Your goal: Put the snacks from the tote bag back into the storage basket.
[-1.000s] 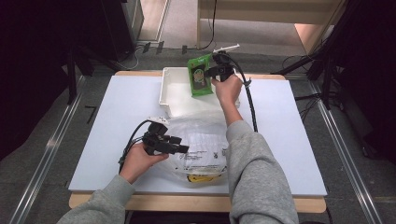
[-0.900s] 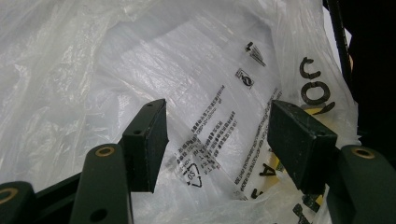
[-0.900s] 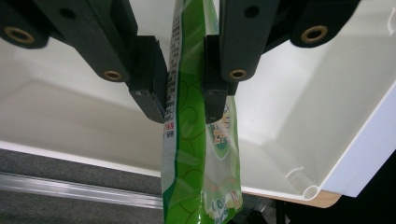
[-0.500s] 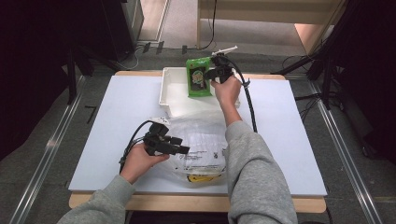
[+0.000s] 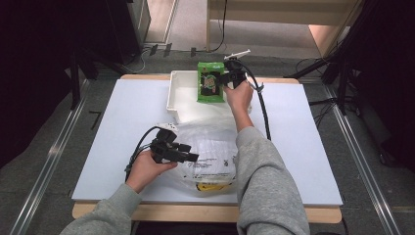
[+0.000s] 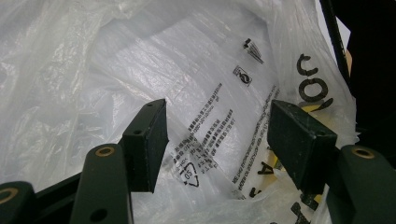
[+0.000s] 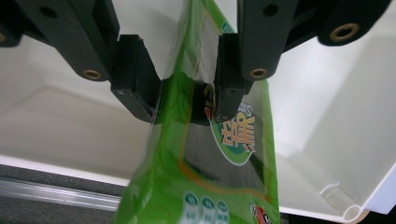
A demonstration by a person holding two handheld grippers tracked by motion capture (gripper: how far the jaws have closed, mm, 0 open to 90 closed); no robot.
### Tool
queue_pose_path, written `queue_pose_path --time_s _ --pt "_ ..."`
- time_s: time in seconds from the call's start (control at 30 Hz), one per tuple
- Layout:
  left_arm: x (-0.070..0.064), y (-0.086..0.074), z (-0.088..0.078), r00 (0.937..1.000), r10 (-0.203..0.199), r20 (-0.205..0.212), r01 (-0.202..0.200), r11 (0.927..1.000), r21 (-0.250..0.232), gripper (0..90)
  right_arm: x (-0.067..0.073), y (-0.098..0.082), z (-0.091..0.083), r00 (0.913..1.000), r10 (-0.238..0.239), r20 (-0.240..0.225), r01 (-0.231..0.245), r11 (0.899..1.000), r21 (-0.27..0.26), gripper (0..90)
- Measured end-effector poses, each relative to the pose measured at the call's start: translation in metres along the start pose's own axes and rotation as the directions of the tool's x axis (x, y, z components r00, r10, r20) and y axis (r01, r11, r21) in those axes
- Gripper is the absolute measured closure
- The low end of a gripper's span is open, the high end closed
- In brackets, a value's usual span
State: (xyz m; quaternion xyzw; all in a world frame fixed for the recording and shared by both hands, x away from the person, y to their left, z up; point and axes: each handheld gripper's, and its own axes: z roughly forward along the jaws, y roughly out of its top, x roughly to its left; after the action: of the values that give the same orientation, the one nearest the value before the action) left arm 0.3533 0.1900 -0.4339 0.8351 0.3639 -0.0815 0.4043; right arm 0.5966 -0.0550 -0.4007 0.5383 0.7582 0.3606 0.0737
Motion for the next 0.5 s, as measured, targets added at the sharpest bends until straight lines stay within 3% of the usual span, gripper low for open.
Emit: queue_pose_path --time_s 0.27,0.5 --pt "0.0005 -0.0002 0.0 1.0 0.001 0.001 -0.001 1.0 0.001 38.7 -0.0029 -0.0019 0.0045 0.9999 -0.004 0.016 0.003 1.0 0.02 58.8" --pt "0.0008 -0.0002 -0.0003 1.0 0.0 -0.002 0.0 1.0 0.0 38.6 -0.0046 -0.0011 0.0033 0.9996 0.004 0.027 -0.004 1.0 0.004 52.7"
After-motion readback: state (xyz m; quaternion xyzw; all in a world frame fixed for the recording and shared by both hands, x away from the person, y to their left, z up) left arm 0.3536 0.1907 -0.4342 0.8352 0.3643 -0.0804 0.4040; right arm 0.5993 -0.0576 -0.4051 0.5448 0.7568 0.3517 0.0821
